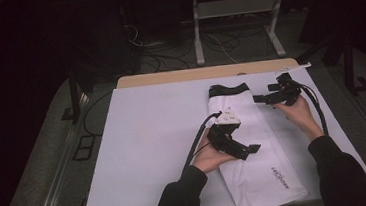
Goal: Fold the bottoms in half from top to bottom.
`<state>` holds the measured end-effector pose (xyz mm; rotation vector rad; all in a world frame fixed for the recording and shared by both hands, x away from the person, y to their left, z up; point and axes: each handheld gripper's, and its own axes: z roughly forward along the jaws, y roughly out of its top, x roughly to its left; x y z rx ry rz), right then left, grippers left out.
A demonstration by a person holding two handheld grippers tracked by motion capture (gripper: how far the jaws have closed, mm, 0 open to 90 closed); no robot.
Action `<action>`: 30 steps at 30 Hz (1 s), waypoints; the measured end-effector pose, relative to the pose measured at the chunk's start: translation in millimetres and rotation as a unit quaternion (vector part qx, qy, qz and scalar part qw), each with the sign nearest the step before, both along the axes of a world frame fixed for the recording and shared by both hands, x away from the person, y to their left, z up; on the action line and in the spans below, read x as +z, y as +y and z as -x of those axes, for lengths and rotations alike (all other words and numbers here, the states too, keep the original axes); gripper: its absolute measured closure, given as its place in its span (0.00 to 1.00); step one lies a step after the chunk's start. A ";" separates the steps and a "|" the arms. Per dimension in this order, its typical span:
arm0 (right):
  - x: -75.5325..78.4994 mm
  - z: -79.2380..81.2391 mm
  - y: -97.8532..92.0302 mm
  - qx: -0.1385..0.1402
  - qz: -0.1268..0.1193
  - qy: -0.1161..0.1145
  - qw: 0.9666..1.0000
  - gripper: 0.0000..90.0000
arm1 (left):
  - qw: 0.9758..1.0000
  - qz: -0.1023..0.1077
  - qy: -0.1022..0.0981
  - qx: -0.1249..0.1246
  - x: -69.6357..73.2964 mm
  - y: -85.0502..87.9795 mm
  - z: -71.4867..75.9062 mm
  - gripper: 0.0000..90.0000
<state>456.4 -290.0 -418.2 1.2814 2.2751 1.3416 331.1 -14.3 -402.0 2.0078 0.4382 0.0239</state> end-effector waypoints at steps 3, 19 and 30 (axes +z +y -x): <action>0.5 2.0 0.9 -0.001 -0.001 -0.001 1.000 0.00 | 1.000 0.002 -0.002 0.006 1.9 4.6 -5.6 0.00; -1.5 6.5 5.4 0.002 0.002 0.007 1.000 0.00 | 0.999 0.010 -0.001 0.042 7.2 31.6 -34.2 0.00; -5.8 6.4 7.0 0.004 0.001 0.015 1.000 0.00 | 0.997 0.014 0.009 0.073 2.1 47.4 -57.8 0.00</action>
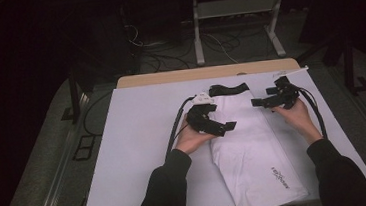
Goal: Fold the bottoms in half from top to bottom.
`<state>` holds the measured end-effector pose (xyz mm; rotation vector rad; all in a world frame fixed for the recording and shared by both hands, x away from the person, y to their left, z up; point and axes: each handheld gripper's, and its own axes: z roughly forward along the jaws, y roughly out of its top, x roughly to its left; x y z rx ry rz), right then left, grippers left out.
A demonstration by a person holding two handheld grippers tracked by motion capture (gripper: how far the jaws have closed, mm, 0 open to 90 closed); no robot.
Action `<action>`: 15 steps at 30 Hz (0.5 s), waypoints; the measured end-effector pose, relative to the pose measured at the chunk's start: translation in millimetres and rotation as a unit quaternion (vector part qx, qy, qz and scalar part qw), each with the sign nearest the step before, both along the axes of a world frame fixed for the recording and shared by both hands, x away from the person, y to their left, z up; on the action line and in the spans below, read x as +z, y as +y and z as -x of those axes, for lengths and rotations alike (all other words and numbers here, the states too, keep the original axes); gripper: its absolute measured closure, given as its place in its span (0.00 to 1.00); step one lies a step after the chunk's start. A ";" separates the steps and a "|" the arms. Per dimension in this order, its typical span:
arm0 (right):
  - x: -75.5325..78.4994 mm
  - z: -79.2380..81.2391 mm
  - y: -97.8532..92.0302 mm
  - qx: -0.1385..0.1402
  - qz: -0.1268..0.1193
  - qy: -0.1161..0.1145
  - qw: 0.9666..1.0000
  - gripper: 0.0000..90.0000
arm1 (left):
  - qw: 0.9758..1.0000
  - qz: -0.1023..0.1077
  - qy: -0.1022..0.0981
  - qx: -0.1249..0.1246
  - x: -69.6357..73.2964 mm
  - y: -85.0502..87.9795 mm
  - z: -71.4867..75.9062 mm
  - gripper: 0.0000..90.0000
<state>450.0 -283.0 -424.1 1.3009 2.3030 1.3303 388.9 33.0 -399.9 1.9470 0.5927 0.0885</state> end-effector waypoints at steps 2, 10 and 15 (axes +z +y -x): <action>-0.7 0.0 0.6 0.000 0.002 0.003 1.000 0.00 | 1.000 -0.001 0.004 0.007 -3.1 2.4 -4.6 0.00; -0.8 0.0 0.8 0.001 0.001 0.004 1.000 0.00 | 1.000 0.003 0.018 0.021 -10.9 11.7 -20.8 0.00; -1.1 0.2 0.9 0.003 0.002 0.004 1.000 0.00 | 0.999 0.000 0.022 0.034 -11.7 17.3 -30.6 0.00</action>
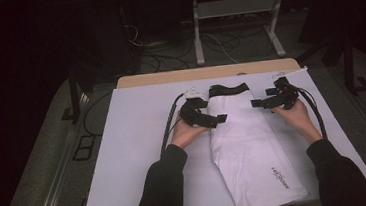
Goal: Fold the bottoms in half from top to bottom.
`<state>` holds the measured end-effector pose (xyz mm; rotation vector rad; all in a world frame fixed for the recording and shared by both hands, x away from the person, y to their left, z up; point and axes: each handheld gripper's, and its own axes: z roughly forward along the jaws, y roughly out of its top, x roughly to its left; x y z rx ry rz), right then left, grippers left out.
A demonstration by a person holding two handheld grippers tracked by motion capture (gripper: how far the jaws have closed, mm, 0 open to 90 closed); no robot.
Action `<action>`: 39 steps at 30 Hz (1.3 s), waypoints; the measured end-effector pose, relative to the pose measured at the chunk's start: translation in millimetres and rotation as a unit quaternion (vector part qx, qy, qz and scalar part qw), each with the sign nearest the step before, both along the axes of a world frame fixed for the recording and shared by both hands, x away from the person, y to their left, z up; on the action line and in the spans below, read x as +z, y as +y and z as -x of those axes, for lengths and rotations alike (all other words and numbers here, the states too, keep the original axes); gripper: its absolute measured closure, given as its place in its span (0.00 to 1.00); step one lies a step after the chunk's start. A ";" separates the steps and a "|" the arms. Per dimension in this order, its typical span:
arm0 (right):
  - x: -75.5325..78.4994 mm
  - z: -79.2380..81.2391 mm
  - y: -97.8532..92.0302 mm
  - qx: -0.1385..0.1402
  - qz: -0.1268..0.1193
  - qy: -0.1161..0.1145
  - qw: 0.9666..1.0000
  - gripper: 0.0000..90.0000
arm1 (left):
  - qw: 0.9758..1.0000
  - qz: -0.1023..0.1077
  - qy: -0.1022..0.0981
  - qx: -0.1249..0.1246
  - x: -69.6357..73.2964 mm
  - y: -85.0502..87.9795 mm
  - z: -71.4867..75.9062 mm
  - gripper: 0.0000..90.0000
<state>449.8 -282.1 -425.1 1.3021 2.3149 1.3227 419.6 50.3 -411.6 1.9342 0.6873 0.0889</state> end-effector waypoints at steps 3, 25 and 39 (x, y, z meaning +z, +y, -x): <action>-0.3 0.0 0.2 0.001 0.001 0.001 1.000 0.00 | 1.000 0.003 0.004 0.009 -0.8 3.7 -4.7 0.00; -2.7 -0.9 0.4 0.000 0.000 0.004 1.000 0.00 | 0.996 0.010 0.069 0.056 -11.5 27.0 -42.0 0.00; -8.5 -6.6 -0.9 -0.001 0.000 0.023 1.000 0.00 | 0.994 -0.002 0.094 0.057 -17.3 16.1 -54.4 0.00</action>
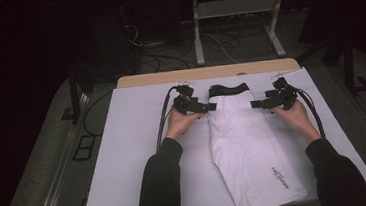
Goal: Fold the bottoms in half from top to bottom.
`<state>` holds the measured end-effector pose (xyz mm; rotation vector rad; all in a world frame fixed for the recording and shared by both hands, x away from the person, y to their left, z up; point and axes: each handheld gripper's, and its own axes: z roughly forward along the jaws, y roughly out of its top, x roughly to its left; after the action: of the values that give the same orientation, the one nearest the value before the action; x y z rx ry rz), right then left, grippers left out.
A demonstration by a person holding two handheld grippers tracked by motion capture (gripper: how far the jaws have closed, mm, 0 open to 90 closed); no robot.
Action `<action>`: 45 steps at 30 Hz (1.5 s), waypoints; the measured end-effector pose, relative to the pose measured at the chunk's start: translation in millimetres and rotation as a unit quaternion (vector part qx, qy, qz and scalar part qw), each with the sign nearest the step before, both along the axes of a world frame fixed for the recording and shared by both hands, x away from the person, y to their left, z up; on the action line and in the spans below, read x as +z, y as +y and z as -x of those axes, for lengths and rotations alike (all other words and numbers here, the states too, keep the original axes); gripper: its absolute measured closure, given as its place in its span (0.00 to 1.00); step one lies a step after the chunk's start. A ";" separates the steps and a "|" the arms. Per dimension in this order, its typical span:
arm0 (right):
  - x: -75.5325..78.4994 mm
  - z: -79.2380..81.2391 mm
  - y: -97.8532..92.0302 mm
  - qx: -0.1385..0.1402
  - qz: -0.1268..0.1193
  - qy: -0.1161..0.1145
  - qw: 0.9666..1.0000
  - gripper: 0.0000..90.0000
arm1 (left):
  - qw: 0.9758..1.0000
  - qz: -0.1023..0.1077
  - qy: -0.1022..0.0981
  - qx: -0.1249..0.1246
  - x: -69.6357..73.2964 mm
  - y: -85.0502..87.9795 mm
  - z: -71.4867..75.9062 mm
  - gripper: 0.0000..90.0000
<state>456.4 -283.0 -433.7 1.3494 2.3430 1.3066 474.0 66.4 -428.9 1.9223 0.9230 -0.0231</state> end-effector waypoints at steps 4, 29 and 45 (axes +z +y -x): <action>-1.6 -1.4 0.4 0.002 -0.004 0.010 1.000 0.00 | 1.000 -0.001 0.005 0.001 -2.9 -0.2 -1.1 0.00; -9.6 -16.2 2.2 0.000 -0.015 0.067 0.998 0.12 | 0.999 -0.005 0.037 -0.006 -20.4 -11.2 -6.1 0.05; -17.9 -22.1 0.7 0.000 -0.038 0.077 0.996 0.32 | 0.998 0.022 0.064 -0.012 -32.8 -18.5 -16.6 0.20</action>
<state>478.5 -282.3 -451.5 1.5241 2.4137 1.3494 490.6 47.8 -461.7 1.9080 0.9765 -0.1819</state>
